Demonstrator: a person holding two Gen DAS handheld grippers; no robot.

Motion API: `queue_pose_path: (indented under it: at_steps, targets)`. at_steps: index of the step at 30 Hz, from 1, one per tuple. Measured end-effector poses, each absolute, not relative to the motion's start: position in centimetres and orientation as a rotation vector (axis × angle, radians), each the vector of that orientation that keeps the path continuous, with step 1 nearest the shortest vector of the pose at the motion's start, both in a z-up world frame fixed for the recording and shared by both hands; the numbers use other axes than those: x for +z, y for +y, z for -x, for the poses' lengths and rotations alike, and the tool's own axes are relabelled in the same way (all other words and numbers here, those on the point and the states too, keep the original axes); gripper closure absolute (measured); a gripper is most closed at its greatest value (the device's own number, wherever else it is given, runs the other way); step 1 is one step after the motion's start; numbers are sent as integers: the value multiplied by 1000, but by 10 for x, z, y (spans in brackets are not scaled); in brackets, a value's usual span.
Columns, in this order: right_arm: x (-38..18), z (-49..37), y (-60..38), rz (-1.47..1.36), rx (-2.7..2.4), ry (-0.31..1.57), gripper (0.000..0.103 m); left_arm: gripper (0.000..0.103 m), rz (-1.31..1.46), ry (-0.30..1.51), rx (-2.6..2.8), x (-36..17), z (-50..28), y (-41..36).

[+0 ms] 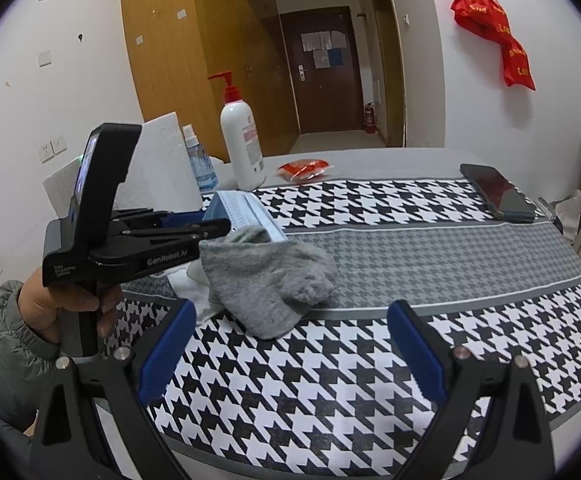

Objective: Organize soft objects
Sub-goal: 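Close the left tool on the blue mask while the right tool closes on the grey sock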

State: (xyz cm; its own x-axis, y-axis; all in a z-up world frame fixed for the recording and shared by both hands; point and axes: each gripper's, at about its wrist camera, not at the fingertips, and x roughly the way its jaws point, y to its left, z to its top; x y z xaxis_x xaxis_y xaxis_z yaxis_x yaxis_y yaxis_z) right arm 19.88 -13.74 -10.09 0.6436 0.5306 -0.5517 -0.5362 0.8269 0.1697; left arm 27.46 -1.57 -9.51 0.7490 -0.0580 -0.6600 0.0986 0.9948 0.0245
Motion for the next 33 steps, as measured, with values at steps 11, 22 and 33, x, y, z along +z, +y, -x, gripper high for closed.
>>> queue_pose_path:
  at_steps: [11, 22, 33]
  targets:
    - [-104, -212, -114, 67, 616, 679, 5, 88, 11, 680, -151, -87, -261, -10]
    - [-112, -224, -94, 91, 636, 740, 5, 88, 19, 602, -168, -76, -242, -6]
    - [-121, -235, -81, 108, 641, 792, 44, 88, 39, 593, -181, -75, -239, -3]
